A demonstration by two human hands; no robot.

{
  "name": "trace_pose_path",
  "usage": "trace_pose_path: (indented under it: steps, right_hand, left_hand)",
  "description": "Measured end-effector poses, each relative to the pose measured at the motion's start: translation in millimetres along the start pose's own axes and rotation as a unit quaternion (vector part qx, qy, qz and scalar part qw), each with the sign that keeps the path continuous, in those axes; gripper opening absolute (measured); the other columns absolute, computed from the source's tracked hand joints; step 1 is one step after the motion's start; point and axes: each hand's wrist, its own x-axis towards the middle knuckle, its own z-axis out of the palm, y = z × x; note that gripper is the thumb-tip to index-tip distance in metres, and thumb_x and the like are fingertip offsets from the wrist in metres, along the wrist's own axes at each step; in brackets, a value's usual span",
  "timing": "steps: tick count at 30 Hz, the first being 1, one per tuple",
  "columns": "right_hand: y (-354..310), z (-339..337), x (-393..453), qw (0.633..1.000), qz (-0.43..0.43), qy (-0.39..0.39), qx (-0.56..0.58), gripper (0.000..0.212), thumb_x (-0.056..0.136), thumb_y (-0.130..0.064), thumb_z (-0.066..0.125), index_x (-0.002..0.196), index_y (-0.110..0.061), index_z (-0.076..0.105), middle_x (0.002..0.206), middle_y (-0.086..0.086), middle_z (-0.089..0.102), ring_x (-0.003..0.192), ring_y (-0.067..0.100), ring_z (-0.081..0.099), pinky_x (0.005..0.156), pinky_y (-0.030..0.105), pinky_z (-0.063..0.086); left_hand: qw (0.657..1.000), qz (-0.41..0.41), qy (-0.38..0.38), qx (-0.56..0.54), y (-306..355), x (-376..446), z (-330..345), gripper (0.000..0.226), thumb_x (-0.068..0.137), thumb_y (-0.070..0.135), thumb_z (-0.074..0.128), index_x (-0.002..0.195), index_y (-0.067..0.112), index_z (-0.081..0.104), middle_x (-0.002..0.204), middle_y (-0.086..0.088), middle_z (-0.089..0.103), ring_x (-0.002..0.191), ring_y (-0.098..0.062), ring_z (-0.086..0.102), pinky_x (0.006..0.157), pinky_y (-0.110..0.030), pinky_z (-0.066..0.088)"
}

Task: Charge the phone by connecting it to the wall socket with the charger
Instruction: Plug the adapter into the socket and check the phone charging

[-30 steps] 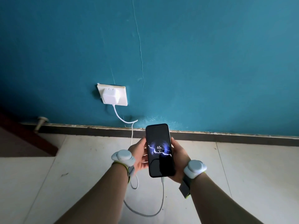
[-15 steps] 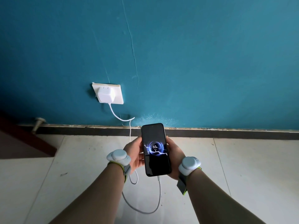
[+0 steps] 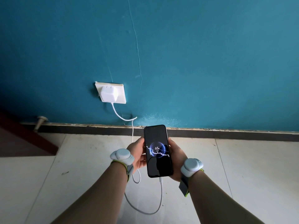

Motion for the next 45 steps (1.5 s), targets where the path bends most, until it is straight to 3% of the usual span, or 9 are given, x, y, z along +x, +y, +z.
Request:
trace_pose_path:
  steps: [3, 5, 11, 15, 21, 30, 35, 42, 45]
  right_hand:
    - [1, 2, -2, 1.000, 0.006, 0.001, 0.005, 0.065, 0.096, -0.053, 0.042, 0.131, -0.001, 0.058, 0.117, 0.018, 0.068, 0.099, 0.030, 0.068, 0.083, 0.037, 0.057]
    - [1, 3, -3, 1.000, 0.019, -0.001, 0.016, 0.067, 0.093, -0.053, 0.046, 0.136, -0.002, 0.054, 0.131, 0.019, 0.059, 0.115, 0.032, 0.059, 0.103, 0.042, 0.046]
    - [1, 2, -2, 0.999, 0.051, -0.019, 0.002, 0.068, 0.092, -0.061, 0.040, 0.137, -0.012, 0.056, 0.141, 0.015, 0.055, 0.126, 0.033, 0.053, 0.115, 0.045, 0.032]
    - [2, 0, -2, 0.997, 0.072, -0.038, -0.001, 0.070, 0.089, -0.064, 0.044, 0.136, -0.014, 0.058, 0.137, 0.015, 0.058, 0.118, 0.034, 0.059, 0.101, 0.047, 0.045]
    - [7, -8, 6, 0.991, 0.096, 0.022, -0.087, 0.080, 0.080, -0.080, 0.037, 0.121, -0.020, 0.069, 0.109, 0.010, 0.071, 0.088, 0.028, 0.060, 0.094, 0.051, 0.044]
    - [7, -14, 10, 0.991, 0.094, 0.006, -0.100, 0.063, 0.083, -0.062, 0.041, 0.114, -0.015, 0.070, 0.100, 0.013, 0.063, 0.086, 0.028, 0.054, 0.084, 0.045, 0.043]
    - [7, -12, 11, 0.995, 0.069, 0.003, -0.065, 0.057, 0.081, -0.059, 0.046, 0.107, -0.014, 0.068, 0.102, 0.014, 0.049, 0.083, 0.026, 0.048, 0.079, 0.044, 0.040]
    - [5, -9, 10, 0.996, 0.071, -0.002, -0.048, 0.053, 0.082, -0.057, 0.051, 0.108, -0.014, 0.065, 0.101, 0.013, 0.052, 0.082, 0.026, 0.050, 0.079, 0.045, 0.040]
    - [6, -10, 9, 0.996, 0.067, 0.027, -0.061, 0.049, 0.083, -0.058, 0.055, 0.105, -0.016, 0.065, 0.091, 0.009, 0.056, 0.079, 0.025, 0.052, 0.075, 0.041, 0.041]
  left_hand:
    - [1.000, -0.003, 0.006, 0.008, 1, 0, 1, 0.033, 0.089, 0.046, 0.054, 0.095, 0.017, 0.069, 0.084, -0.004, 0.070, 0.070, -0.022, 0.065, 0.057, -0.026, 0.054]
    - [1.000, -0.001, 0.014, 0.014, 1, 1, 1, 0.031, 0.090, 0.044, 0.053, 0.089, 0.017, 0.068, 0.079, -0.004, 0.067, 0.067, -0.022, 0.063, 0.059, -0.027, 0.055]
    - [0.998, 0.005, 0.036, 0.047, 0, 6, 0, 0.032, 0.088, 0.043, 0.054, 0.082, 0.015, 0.069, 0.077, -0.009, 0.068, 0.071, -0.027, 0.065, 0.070, -0.037, 0.057]
    - [0.997, -0.003, 0.044, 0.056, -3, 8, -6, 0.036, 0.094, 0.043, 0.048, 0.088, 0.014, 0.068, 0.077, -0.007, 0.067, 0.070, -0.025, 0.060, 0.061, -0.030, 0.051]
    - [0.996, -0.029, 0.045, 0.076, -6, 10, -7, 0.032, 0.093, 0.039, 0.048, 0.086, 0.017, 0.070, 0.065, 0.002, 0.070, 0.062, -0.019, 0.062, 0.067, -0.028, 0.046]
    - [0.992, -0.058, 0.038, 0.109, -8, 13, -10, 0.023, 0.091, 0.031, 0.053, 0.079, 0.018, 0.067, 0.069, 0.000, 0.069, 0.067, -0.019, 0.062, 0.067, -0.027, 0.043]
    - [0.992, -0.048, 0.029, 0.116, -7, 12, -5, 0.022, 0.090, 0.032, 0.052, 0.080, 0.020, 0.067, 0.061, 0.004, 0.067, 0.058, -0.017, 0.063, 0.073, -0.030, 0.043]
    - [0.990, -0.052, 0.013, 0.130, -4, 13, -5, 0.022, 0.089, 0.033, 0.053, 0.075, 0.019, 0.064, 0.063, 0.001, 0.061, 0.050, -0.016, 0.063, 0.074, -0.031, 0.043]
    - [0.990, -0.051, 0.010, 0.131, -9, 16, -4, 0.023, 0.092, 0.034, 0.048, 0.082, 0.020, 0.063, 0.070, 0.002, 0.064, 0.053, -0.016, 0.065, 0.074, -0.031, 0.044]
